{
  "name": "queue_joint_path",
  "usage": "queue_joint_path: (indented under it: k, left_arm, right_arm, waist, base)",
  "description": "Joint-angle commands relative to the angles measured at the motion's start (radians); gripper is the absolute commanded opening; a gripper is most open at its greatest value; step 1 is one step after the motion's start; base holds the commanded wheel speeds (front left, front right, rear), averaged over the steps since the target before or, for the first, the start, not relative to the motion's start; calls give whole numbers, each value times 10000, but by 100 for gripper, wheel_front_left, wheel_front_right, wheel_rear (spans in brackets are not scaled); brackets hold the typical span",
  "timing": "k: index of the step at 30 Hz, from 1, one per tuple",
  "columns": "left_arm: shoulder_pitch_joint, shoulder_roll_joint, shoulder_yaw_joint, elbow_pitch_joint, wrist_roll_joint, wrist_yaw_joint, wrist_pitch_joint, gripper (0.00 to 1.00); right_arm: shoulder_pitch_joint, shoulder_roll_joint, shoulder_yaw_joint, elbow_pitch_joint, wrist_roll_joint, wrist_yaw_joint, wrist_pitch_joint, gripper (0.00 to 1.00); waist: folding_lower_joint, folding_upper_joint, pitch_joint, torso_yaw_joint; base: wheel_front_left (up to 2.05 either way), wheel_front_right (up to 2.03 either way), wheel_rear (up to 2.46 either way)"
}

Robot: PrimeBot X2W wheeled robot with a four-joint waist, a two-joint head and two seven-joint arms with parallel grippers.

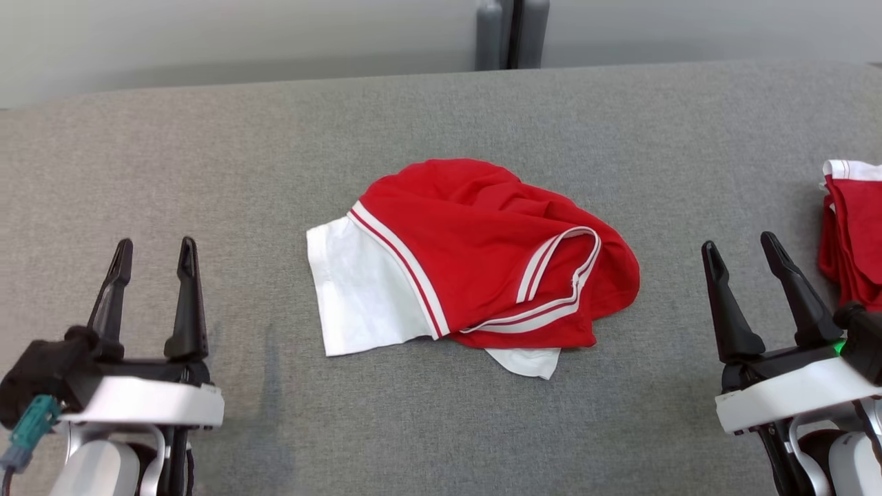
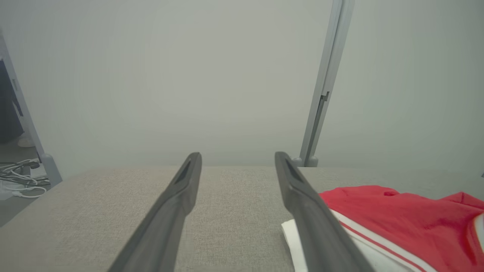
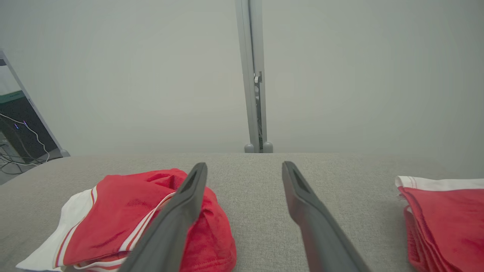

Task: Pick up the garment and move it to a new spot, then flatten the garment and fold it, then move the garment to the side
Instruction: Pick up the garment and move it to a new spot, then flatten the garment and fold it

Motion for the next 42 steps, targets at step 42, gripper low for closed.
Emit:
queue_joint_path:
  k: [42]
  left_arm:
    - [1880, 280, -586, -463, 379, 200, 434, 100]
  right_arm:
    - [1282, -39, -580, -498, -389, 3, 620, 100]
  waist:
    - [0, 0, -1499, 131]
  base:
    - [0, 0, 0]
